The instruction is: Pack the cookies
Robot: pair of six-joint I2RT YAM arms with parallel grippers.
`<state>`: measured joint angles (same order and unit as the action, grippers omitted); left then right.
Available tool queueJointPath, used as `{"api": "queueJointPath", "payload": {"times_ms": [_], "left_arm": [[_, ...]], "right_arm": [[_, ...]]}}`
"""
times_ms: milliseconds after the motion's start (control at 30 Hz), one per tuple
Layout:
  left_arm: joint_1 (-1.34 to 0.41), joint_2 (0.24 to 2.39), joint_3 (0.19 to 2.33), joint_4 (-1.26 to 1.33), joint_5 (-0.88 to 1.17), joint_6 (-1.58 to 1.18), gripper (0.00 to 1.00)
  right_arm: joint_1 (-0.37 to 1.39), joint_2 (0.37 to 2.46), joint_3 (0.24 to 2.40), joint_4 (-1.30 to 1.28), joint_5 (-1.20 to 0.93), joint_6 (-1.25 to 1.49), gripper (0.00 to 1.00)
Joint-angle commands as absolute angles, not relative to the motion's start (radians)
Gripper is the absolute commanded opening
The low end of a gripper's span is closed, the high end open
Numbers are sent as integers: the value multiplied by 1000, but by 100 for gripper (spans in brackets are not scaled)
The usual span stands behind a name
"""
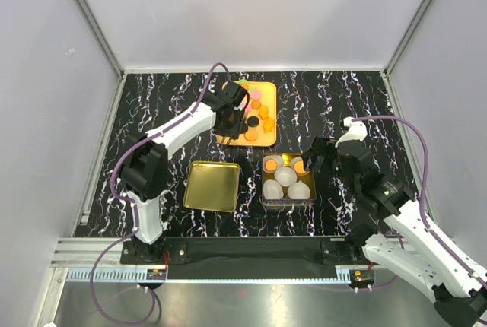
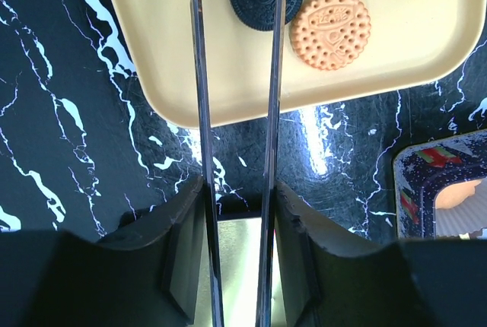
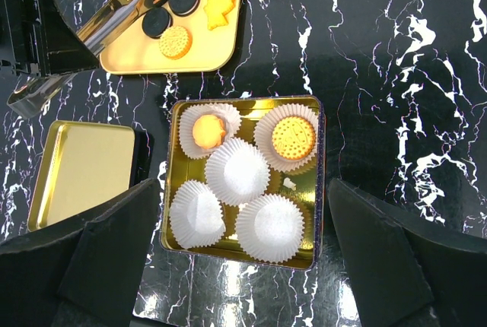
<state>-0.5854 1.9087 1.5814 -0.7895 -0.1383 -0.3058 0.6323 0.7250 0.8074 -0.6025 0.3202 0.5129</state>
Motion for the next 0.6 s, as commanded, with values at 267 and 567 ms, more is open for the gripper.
{"api": "queueJointPath", "payload": {"times_ms": [267, 567], "left_arm": [[-577, 1876, 1695, -816, -163, -265, 39], [-575, 1870, 1723, -828, -172, -255, 39]], "right_arm": [[637, 726, 815, -571, 325, 517, 100], [637, 729, 811, -571, 330, 515, 100]]}}
